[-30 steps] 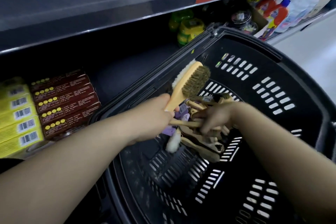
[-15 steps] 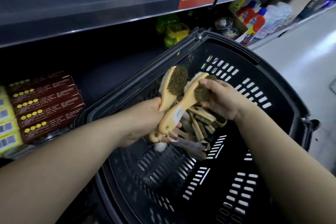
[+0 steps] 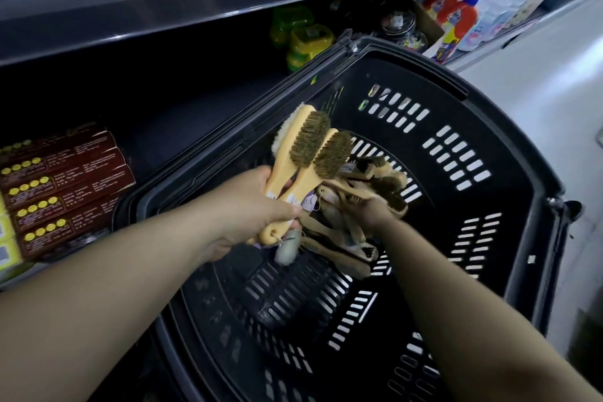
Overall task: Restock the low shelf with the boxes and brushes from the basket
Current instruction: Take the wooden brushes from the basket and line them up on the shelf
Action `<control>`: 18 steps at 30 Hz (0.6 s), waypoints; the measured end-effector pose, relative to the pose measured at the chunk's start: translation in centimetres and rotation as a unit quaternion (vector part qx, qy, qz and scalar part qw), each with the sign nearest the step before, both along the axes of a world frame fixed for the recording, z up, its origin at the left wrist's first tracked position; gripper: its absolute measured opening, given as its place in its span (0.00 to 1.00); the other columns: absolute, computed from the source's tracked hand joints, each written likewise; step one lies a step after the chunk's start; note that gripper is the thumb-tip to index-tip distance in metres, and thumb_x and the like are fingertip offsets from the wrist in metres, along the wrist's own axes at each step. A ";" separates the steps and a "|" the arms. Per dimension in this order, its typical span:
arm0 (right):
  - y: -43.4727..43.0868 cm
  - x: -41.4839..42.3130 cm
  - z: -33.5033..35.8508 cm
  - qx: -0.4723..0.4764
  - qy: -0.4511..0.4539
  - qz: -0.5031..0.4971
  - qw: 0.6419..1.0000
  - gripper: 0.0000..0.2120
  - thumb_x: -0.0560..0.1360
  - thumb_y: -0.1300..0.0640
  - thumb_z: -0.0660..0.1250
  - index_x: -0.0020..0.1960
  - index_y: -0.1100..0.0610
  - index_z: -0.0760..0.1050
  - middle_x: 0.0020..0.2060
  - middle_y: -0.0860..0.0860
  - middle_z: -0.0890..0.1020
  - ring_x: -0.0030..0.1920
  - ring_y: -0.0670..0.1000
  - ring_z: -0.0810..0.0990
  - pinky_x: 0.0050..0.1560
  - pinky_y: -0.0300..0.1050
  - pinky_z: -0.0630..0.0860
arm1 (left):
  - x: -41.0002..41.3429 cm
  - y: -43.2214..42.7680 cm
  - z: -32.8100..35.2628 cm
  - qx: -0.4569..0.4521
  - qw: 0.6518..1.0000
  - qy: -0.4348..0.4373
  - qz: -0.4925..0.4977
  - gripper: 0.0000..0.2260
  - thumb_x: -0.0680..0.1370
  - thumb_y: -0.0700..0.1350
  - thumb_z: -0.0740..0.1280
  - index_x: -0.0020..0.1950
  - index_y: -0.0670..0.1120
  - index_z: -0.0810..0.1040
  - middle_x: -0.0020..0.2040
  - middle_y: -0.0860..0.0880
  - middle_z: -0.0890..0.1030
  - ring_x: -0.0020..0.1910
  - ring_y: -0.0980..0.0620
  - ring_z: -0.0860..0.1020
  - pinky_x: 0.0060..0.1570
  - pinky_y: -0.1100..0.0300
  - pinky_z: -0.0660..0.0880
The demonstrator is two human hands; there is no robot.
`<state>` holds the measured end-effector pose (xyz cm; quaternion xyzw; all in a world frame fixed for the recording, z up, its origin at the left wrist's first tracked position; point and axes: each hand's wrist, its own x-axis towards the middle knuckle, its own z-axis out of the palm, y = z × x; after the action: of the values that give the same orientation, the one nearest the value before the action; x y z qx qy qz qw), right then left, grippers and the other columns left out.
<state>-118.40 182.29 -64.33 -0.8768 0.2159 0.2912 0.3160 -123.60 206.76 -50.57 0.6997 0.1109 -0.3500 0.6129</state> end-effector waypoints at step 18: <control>-2.8 2.5 7.9 0.120 0.222 0.198 0.947 0.19 0.66 0.60 0.67 0.56 0.52 0.77 0.48 0.57 0.79 0.42 0.56 0.74 0.37 0.43 0.71 | 0.6 -0.8 0.2 0.014 0.995 -0.053 0.088 0.03 0.72 0.44 0.72 0.40 0.49 0.79 0.29 0.54 0.80 0.32 0.56 0.77 0.31 0.63 0.70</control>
<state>-115.94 179.54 -56.45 -0.7710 0.0659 0.5586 0.2987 -123.02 205.92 -50.35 0.7134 0.1442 -0.2554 0.6364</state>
